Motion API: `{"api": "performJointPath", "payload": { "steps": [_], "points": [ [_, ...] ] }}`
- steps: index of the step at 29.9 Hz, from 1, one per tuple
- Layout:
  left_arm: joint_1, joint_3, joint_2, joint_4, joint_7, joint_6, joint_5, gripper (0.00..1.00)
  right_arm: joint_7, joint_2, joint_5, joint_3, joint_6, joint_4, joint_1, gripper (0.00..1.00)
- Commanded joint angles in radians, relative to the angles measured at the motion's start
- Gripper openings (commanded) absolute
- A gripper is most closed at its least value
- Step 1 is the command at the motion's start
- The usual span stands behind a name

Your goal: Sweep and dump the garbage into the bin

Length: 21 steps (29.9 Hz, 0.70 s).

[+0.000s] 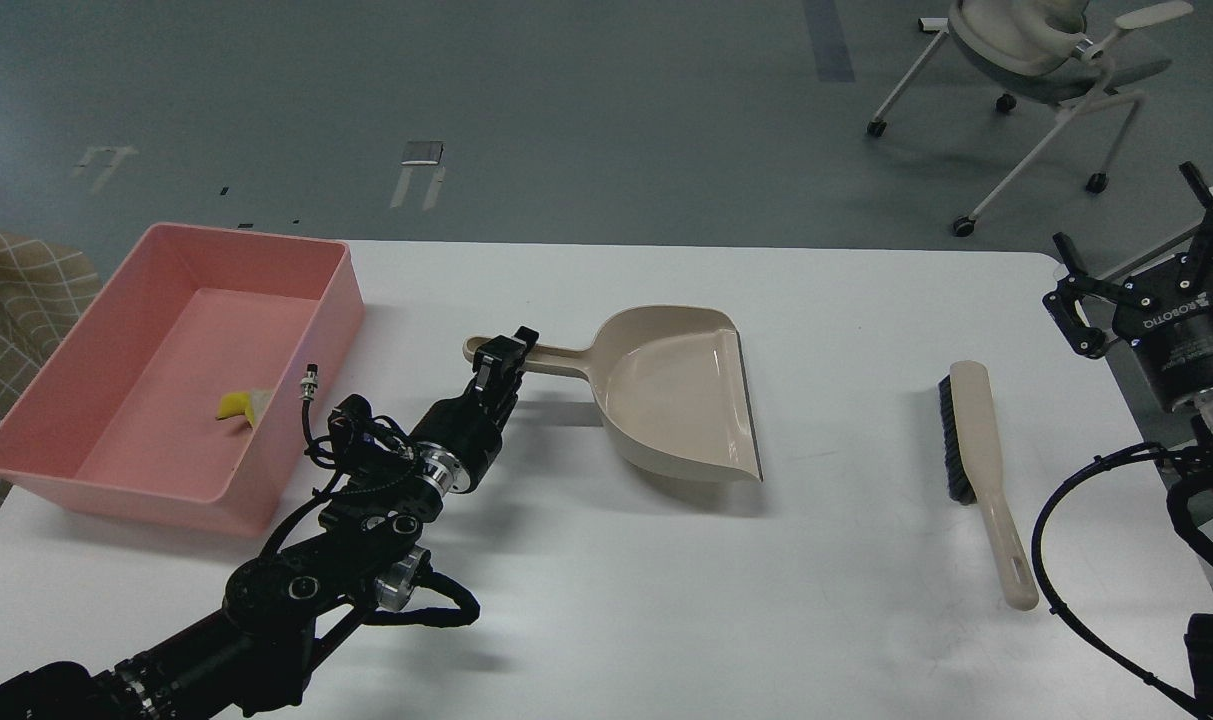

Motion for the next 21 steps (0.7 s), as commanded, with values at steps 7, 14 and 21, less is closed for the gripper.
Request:
{"api": "performJointPath", "payload": {
  "steps": [7, 14, 21],
  "points": [
    [0.022, 0.002, 0.016, -0.032, -0.004, 0.007, 0.039, 0.78, 0.002, -0.003, 0.0, 0.0, 0.0, -0.049, 0.028, 1.0],
    [0.039, -0.005, 0.112, -0.101, -0.002, 0.007, 0.045, 0.79, 0.002, -0.006, 0.0, 0.003, 0.0, -0.047, 0.026, 1.0],
    [0.034, -0.021, 0.217, -0.104, -0.002, 0.007, 0.034, 0.8, 0.002, -0.005, 0.0, 0.003, 0.0, -0.047, 0.022, 1.0]
  ]
}}
